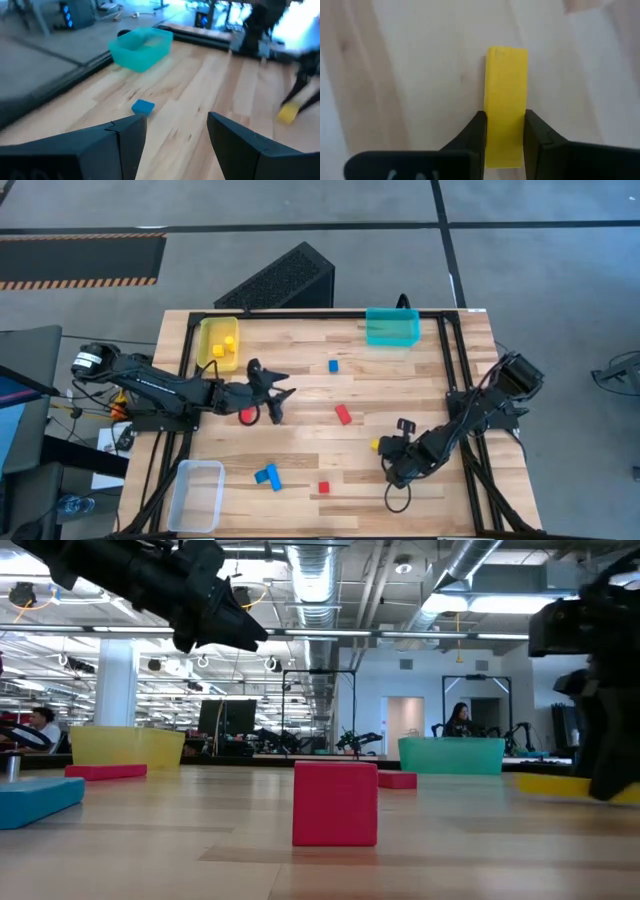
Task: Sort & place blocks by color
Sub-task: Put the yellow block into the yellow bin
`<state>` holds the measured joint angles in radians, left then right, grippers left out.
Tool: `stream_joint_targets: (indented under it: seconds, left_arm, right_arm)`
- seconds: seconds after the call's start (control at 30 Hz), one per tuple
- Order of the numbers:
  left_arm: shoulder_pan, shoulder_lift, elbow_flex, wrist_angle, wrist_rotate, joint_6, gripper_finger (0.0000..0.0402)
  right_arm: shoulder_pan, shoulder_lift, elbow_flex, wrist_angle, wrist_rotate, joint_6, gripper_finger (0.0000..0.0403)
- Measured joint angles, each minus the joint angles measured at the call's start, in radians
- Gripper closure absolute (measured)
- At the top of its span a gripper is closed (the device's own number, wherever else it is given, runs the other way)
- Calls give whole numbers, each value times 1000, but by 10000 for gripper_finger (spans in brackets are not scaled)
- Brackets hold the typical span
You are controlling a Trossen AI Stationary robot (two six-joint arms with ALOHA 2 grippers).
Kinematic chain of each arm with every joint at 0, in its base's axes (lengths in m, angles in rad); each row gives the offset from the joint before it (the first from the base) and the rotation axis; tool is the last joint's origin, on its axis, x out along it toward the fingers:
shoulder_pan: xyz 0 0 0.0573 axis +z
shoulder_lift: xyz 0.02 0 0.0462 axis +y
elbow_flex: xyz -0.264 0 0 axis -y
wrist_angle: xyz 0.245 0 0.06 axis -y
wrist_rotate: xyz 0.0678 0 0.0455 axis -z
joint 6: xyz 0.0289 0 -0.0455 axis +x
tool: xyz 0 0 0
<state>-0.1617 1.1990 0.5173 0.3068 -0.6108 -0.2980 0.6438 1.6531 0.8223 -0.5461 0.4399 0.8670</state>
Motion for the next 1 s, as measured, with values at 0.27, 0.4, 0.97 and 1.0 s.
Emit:
stream_joint_targets:
  seconds: [0.27,0.4,0.97,1.0]
  left_arm:
    - [110,57,0,44,261,-234,201]
    - [134,183,0,240,401,-286,201]
    - [140,523,58,696,605,-525,201]
    - [138,523,62,690,606,-518,201]
  right_arm:
    - [-67,1,87,9,342,-196,320]
    - [-87,34,148,75,441,-387,320]
    - [-158,240,415,-27,594,-675,320]
    - [-162,241,414,-32,596,-683,320]
